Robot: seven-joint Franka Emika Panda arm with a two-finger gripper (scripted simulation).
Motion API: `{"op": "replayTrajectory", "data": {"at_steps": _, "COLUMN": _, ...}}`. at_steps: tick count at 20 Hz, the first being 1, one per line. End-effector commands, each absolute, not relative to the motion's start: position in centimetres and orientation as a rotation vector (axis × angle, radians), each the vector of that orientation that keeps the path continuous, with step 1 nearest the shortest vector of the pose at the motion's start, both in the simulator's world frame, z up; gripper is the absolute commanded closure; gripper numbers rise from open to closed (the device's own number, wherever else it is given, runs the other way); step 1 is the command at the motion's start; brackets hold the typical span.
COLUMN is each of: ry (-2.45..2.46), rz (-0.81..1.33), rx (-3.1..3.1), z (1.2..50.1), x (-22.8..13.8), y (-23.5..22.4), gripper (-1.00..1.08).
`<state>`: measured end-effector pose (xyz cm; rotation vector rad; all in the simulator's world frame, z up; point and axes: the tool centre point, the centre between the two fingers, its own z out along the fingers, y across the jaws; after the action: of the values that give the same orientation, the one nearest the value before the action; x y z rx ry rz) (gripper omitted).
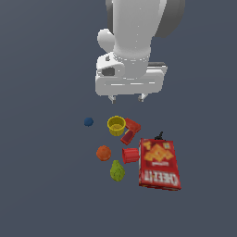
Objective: Pick up a designated object from a clutter of objects.
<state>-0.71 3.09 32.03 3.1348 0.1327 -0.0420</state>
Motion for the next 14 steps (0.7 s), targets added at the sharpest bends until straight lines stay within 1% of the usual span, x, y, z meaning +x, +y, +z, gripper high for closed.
{"op": "replayTrajectory", "data": {"at_steps": 1, "ry": 0.133, "rz": -0.042, "rx": 3.135, "z": 32.0, "x": -0.7, "y": 3.1, "gripper": -0.92}}
{"op": "replayTrajectory", "data": {"at_steps": 9, "ry": 0.215, "rz": -0.049, "rx": 3.134, "z": 31.2, "x": -0.7, "y": 4.6, "gripper": -0.92}}
{"op": "replayTrajectory", "data": {"at_steps": 14, "ry": 0.222, "rz": -0.049, "rx": 3.134, "z": 31.1, "x": -0.8, "y": 4.7, "gripper": -0.92}}
